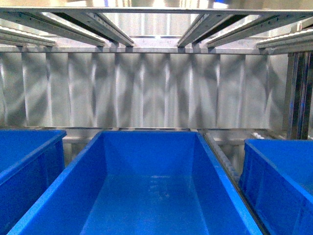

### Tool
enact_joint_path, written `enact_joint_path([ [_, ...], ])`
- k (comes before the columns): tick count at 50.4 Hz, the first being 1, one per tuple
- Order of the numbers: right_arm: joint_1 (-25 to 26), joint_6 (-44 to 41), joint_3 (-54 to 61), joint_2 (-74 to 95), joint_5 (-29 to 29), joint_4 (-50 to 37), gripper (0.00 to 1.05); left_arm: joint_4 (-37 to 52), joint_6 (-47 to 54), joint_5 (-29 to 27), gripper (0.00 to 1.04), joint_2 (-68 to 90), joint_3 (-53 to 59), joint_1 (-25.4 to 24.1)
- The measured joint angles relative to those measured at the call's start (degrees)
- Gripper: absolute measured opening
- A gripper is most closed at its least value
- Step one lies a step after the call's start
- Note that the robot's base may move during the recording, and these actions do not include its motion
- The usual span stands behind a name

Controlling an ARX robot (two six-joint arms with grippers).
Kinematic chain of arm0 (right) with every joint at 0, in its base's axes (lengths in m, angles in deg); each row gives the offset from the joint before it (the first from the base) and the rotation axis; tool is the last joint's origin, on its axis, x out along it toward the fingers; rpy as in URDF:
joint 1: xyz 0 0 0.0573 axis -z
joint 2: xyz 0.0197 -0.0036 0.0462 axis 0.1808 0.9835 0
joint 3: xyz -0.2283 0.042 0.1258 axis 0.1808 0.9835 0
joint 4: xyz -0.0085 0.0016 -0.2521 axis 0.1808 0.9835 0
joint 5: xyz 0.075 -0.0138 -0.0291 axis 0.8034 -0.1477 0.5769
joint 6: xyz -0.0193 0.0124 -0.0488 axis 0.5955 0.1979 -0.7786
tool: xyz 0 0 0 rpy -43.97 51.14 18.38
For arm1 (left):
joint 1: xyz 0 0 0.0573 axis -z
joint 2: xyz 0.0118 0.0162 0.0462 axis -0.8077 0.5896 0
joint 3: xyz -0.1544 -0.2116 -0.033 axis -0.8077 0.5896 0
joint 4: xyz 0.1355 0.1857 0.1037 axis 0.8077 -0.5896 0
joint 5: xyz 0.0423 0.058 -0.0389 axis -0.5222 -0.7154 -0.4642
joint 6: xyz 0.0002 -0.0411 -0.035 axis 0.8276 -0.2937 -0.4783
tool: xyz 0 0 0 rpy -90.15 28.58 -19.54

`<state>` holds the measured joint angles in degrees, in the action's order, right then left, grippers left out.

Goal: Pick red and yellow buttons and place in box

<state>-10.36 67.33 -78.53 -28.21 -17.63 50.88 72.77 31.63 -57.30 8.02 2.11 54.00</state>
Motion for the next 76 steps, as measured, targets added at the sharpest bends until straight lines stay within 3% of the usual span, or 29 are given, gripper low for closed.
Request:
enact_joint_path([
  [57,-0.02,-0.02,0.07,-0.02,0.22,0.11,0.98,0.02,-0.02,-0.44,0.97,0.02,0.02,0.02],
  [61,-0.02,-0.04,0.07,-0.02,0.22,0.11,0.98,-2.84,-3.06,-10.29,0.97,2.82,-0.79,5.03],
  [63,-0.04,-0.02,0.04,-0.02,0.2,0.11,0.98,-0.22,-5.01,-20.39,0.97,8.2,-1.84,12.0],
  [65,-0.04,-0.04,0.04,0.0,0.2,0.11,0.98,3.93,-5.07,-24.81,0.97,13.25,-3.13,17.51],
  [69,-0.02,-0.02,0.07,-0.02,0.13,0.11,0.98,10.47,-4.55,-25.9,0.97,20.74,-6.1,20.98],
  [76,-0.04,-0.02,0.04,-0.02,0.07,0.11,0.98,20.26,-1.64,-24.44,0.97,36.22,-14.21,19.1],
])
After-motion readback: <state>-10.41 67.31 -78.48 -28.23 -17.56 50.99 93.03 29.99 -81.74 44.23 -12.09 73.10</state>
